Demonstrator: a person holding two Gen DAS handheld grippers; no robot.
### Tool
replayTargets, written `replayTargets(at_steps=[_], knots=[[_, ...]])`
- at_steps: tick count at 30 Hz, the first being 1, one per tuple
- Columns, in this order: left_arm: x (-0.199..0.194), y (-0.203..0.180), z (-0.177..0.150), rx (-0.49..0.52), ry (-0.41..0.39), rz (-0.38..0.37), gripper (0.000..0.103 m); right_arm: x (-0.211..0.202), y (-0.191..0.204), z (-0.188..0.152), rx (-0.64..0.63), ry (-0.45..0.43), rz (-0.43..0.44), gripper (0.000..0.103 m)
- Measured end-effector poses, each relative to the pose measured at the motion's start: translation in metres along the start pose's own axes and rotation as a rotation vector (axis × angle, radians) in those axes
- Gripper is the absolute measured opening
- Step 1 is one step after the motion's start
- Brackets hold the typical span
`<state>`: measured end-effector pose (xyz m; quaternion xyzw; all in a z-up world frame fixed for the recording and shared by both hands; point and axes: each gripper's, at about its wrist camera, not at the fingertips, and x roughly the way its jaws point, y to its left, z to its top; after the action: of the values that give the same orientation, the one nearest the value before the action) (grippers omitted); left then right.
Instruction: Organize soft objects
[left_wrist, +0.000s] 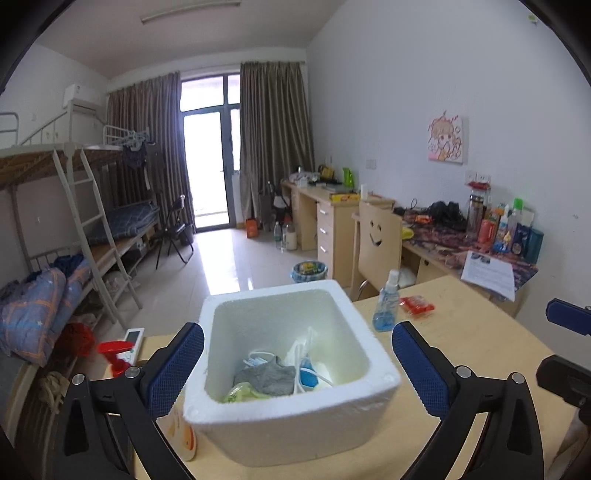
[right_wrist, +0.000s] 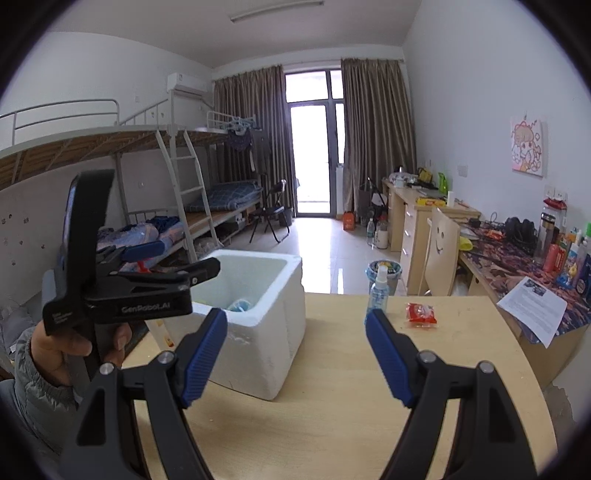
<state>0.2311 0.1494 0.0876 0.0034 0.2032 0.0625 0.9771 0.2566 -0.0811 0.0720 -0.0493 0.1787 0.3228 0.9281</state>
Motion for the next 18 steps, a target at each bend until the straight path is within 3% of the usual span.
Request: replayTargets(at_steps=[2,3,18], knots=[[-0.013,-0.003,0.001,0.007,-0.021,0.004,0.102,-0.008,0.003,0.001,-0.001,-0.018,0.001,0.097],[-0.017,-0.004,0.001,0.008,-0.026,0.006,0.102,-0.014,0.006,0.002,-0.005,-0.033,-0.001,0.098],[-0.09,-0.01,-0.009,0.025,-0.108,0.026,0.102,-0.066,0.029,-0.001,-0.024,-0.106,0.03,0.098]])
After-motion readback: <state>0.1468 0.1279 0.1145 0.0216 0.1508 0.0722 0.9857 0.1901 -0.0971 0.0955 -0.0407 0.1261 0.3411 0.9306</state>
